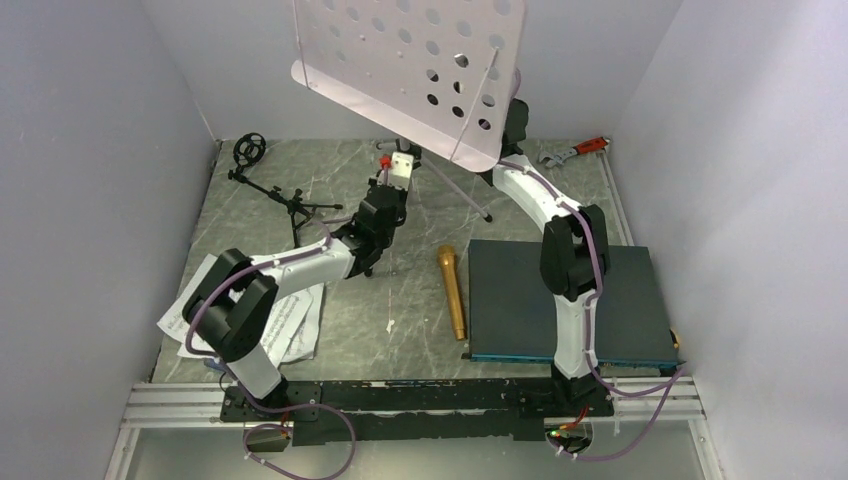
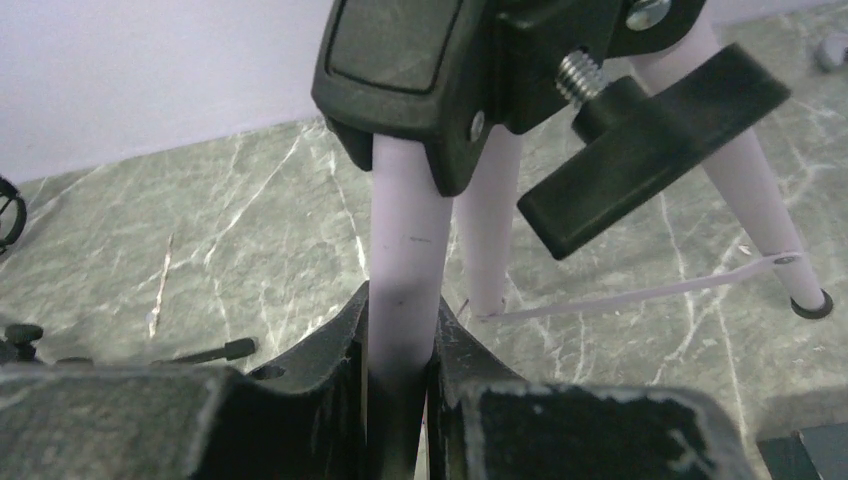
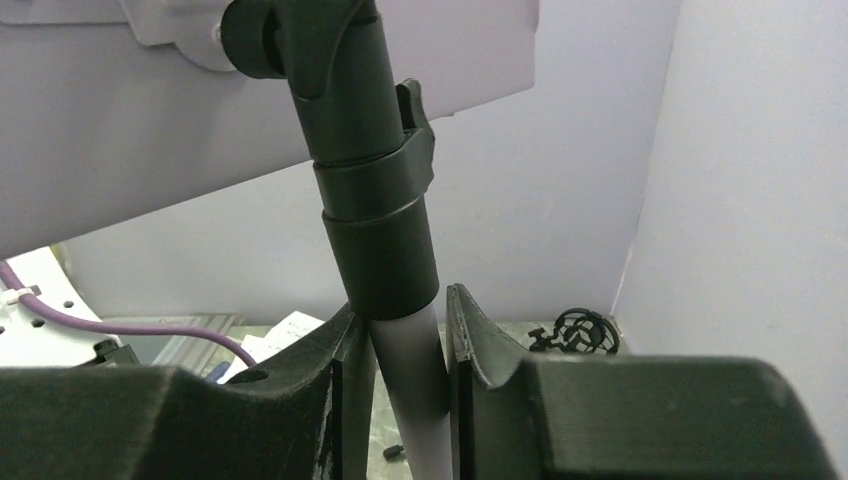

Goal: Set up the instrument practice props

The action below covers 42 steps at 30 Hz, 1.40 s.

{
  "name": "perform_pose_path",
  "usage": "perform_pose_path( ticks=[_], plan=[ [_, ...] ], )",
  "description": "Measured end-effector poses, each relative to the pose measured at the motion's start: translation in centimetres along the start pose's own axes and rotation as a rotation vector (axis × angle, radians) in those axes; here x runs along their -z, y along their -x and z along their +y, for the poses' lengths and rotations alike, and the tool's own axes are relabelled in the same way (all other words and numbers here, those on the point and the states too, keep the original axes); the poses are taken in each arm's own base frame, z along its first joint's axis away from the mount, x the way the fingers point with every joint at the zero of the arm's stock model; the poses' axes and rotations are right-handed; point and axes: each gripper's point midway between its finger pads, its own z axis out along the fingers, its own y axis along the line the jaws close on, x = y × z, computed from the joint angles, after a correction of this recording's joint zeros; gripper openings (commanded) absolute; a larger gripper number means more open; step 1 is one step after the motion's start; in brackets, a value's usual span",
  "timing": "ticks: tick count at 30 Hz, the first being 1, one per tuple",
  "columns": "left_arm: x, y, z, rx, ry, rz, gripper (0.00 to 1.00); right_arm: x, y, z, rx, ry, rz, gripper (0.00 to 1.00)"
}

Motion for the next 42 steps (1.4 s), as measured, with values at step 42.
perform_pose_path(
  ticks=[42],
  plan=[
    [2.5, -4.0, -3.3, 0.476, 0.122, 0.426, 0.03, 1.3, -3.4, -2.3, -0.277, -0.13, 0.082, 0.0]
  ],
)
